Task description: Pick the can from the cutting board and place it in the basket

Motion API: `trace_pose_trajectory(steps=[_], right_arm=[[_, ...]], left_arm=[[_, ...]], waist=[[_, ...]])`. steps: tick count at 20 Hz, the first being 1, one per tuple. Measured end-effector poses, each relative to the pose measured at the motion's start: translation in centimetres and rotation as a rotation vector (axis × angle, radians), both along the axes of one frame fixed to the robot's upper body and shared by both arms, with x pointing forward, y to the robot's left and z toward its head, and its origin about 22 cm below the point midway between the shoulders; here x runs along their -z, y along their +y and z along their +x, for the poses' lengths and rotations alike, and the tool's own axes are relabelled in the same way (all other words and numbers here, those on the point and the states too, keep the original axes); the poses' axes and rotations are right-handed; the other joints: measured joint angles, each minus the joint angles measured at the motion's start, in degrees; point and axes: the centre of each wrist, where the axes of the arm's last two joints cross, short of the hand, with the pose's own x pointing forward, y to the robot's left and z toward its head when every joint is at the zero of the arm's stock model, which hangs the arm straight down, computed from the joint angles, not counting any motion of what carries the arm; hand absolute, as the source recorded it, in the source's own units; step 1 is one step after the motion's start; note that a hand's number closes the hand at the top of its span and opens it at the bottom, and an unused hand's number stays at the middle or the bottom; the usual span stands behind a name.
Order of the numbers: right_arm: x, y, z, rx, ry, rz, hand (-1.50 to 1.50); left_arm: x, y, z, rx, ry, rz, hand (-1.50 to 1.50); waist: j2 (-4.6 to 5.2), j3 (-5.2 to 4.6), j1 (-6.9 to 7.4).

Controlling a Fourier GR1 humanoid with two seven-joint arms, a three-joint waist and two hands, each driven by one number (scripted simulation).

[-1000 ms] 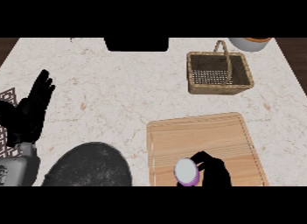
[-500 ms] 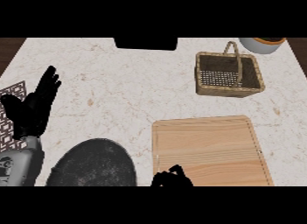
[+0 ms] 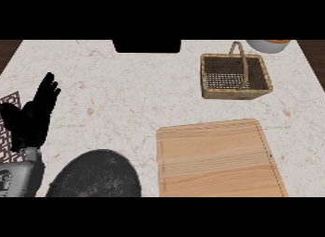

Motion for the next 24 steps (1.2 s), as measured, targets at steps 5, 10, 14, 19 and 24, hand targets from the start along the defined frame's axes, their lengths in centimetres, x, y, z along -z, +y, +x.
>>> trace_pose_trajectory(steps=[5, 10, 14, 19, 24], right_arm=[[-2.0, -1.0, 0.4, 0.044, -0.028, 0.074, 1.5], [-2.2, -1.2, 0.6, 0.104, -0.063, 0.022, 1.5], [-2.8, -1.7, 1.6, 0.162, -0.085, -0.005, 1.5], [-4.3, -2.1, 3.1, 0.261, -0.134, 0.035, 1.5], [-10.5, -2.7, 5.7, 0.346, -0.202, 0.133, 1.5]], left_arm=[[0.4, 0.5, -0.3, -0.008, 0.003, -0.006, 0.0], [-0.3, 0.6, -0.2, -0.008, 0.0, -0.006, 0.0], [-0.4, 0.1, 0.1, -0.006, 0.0, -0.004, 0.0], [-0.2, -0.2, -0.1, 0.002, 0.0, -0.006, 0.0], [-0.6, -0.1, 0.1, 0.003, -0.001, -0.004, 0.0]], waist=[[-0.04, -0.02, -0.49], [-0.19, -0.08, -0.85], [-0.13, -0.13, -0.8], [-0.03, -0.14, -0.33], [0.03, -0.18, 0.11]])
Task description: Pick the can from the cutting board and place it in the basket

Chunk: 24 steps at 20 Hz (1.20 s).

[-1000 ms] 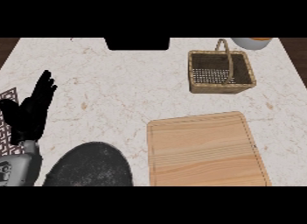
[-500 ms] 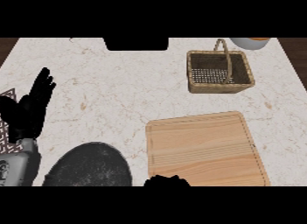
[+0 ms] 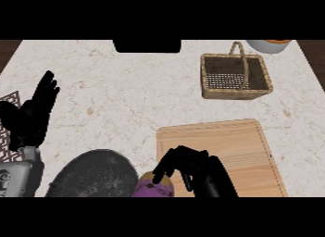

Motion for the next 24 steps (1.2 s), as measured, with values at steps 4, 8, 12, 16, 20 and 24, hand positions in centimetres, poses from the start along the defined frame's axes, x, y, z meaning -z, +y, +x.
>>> trace_pose_trajectory(steps=[4, 8, 12, 16, 20, 24], right_arm=[[-5.8, -0.4, 2.5, 0.057, -0.022, 0.046, 1.5], [-10.5, 0.0, 5.7, 0.108, -0.036, 0.004, 1.5], [-12.9, 0.5, 9.5, 0.133, -0.028, -0.053, 1.5], [-13.8, 0.7, 12.9, 0.166, -0.018, -0.115, 1.5], [-12.9, 0.1, 15.9, 0.193, 0.019, -0.15, 1.5], [-12.0, -1.3, 18.6, 0.216, 0.049, -0.179, 1.5]], left_arm=[[0.2, 0.1, -0.1, 0.006, -0.002, 0.001, 0.0], [0.1, 0.2, 0.1, 0.009, 0.001, 0.003, 0.0], [0.1, 0.0, 0.2, 0.007, 0.002, -0.006, 0.0], [-0.3, 0.1, 0.1, 0.005, -0.002, -0.003, 0.0], [-0.1, 0.7, -0.2, 0.001, 0.0, 0.0, 0.0], [-0.2, 0.6, -0.5, -0.004, -0.001, 0.004, 0.0]], waist=[[0.05, 0.0, 0.37], [0.08, 0.04, 0.44], [0.13, 0.08, 0.33], [0.13, 0.12, 0.24], [0.15, 0.14, 0.18], [0.14, 0.14, 0.14]])
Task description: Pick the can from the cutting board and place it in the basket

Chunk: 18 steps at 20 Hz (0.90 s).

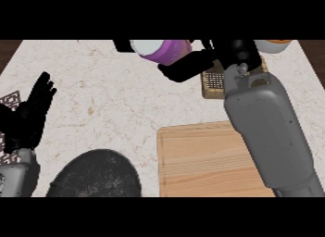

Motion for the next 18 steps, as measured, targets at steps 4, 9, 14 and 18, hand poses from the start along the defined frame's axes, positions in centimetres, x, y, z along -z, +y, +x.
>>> trace_pose_trajectory(steps=[4, 9, 14, 18], right_arm=[[0.6, -1.8, 2.0, 0.012, 0.02, -0.002, 1.5], [2.0, -4.3, 3.4, -0.002, 0.047, 0.033, 1.5], [1.5, -6.0, 4.1, -0.023, -0.047, -0.152, 1.5], [0.8, -6.5, 3.9, -0.044, -0.238, -0.427, 1.5]], left_arm=[[0.5, -0.1, -0.1, -0.001, -0.003, -0.003, 0.0], [0.2, 0.0, 0.4, -0.002, -0.002, -0.005, 0.0], [0.3, -0.3, 0.3, 0.011, 0.002, -0.011, 0.0], [0.1, -0.4, 0.3, 0.014, -0.002, -0.009, 0.0]], waist=[[0.0, 0.01, -0.14], [-0.02, 0.02, -0.28], [0.1, -0.08, -0.17], [0.2, -0.05, 0.32]])
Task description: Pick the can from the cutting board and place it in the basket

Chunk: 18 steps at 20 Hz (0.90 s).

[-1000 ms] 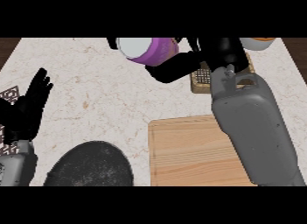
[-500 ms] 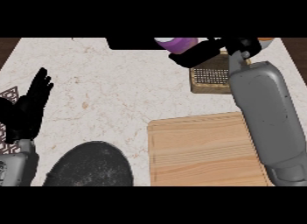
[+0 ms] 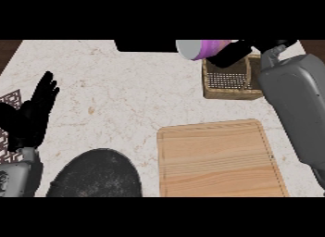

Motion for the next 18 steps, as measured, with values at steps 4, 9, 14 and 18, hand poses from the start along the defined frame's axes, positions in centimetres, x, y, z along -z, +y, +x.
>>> trace_pose_trajectory(steps=[4, 9, 14, 18], right_arm=[[0.3, -0.2, 0.9, -0.013, -0.121, -0.156, 1.5], [0.4, 0.2, 2.6, -0.011, -0.166, -0.206, 1.5], [0.6, 1.0, 4.0, 0.016, -0.121, -0.256, 1.5], [1.0, 1.3, 4.6, 0.03, -0.021, -0.335, 1.5]], left_arm=[[0.2, -0.5, 0.3, 0.002, 0.002, -0.005, 0.0], [-0.2, -0.5, 0.4, 0.001, 0.005, -0.005, 0.0], [0.1, 0.2, 0.4, -0.001, 0.002, 0.001, 0.0], [0.2, -0.1, 0.4, -0.003, 0.003, 0.0, 0.0]], waist=[[0.07, 0.03, 0.12], [-0.07, 0.05, -0.01], [-0.09, 0.04, -0.08], [-0.16, 0.04, -0.21]])
